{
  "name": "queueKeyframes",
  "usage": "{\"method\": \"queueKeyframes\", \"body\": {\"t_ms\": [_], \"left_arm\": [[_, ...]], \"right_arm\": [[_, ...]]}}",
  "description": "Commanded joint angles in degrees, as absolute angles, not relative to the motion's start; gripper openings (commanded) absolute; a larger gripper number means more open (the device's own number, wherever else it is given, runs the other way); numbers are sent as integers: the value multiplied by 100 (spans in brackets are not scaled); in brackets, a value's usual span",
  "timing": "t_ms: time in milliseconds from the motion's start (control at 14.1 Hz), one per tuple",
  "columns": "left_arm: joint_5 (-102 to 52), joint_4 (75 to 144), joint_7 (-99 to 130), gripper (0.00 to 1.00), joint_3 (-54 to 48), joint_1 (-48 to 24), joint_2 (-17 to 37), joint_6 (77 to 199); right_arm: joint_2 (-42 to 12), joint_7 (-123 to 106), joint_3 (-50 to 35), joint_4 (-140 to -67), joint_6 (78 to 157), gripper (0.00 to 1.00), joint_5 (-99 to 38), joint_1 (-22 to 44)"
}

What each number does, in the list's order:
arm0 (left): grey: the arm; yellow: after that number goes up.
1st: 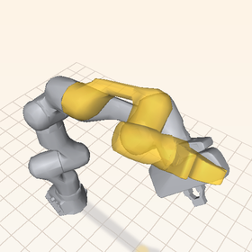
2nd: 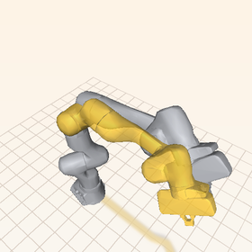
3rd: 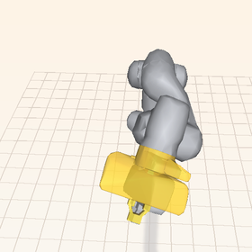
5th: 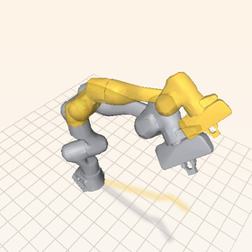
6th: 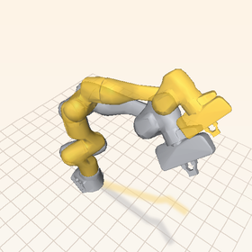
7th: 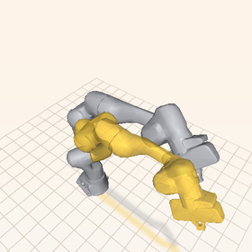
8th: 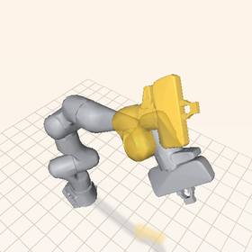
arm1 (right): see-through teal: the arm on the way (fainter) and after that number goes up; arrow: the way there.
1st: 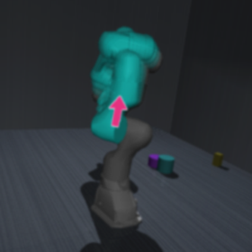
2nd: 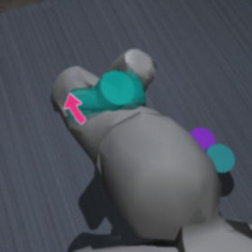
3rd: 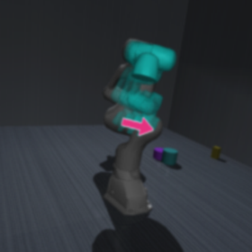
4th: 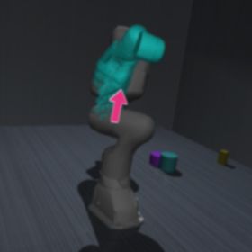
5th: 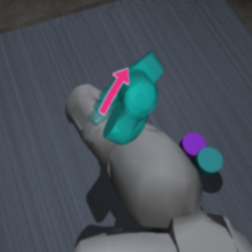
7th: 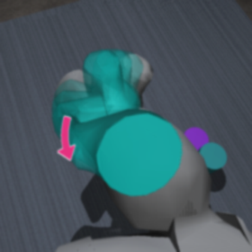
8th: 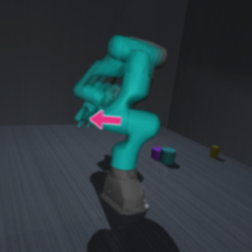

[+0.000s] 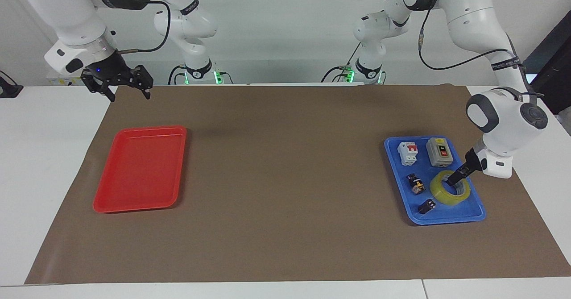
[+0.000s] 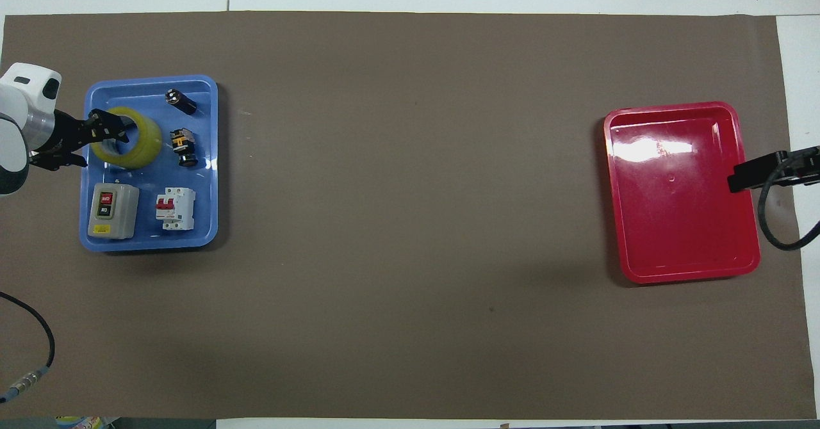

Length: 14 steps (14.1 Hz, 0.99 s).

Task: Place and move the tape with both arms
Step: 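Reach the left gripper down onto the yellow tape roll and grasp it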

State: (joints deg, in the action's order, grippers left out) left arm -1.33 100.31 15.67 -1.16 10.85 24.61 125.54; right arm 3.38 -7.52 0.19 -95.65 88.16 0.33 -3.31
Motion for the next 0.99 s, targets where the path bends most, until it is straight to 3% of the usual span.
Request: {"method": "queueKeyframes", "body": {"t_ms": [0,283,354,424,495,919], "left_arm": [[-79,10151,1696,91,-105,1090,2505,12779],[-79,10581,1749,82,-114,1028,2435,13252],[-79,10634,1749,71,-114,1028,2435,13289],[-79,10652,1758,32,-114,1028,2435,13246],[-79,10652,1775,3,-114,1028,2426,13210],[-79,10582,1679,0,-123,1073,2102,12999]], "right_arm": [[466,-809,-26,-9721,8886,100,-62,-369],[466,-809,-26,-9721,8894,100,-62,-369],[466,-809,-26,-9721,8886,100,-62,-369],[466,-809,-18,-9721,8894,100,-62,-369],[466,-809,-26,-9721,8895,100,-62,-369],[466,-809,-26,-9721,8886,100,-62,-369]]}}
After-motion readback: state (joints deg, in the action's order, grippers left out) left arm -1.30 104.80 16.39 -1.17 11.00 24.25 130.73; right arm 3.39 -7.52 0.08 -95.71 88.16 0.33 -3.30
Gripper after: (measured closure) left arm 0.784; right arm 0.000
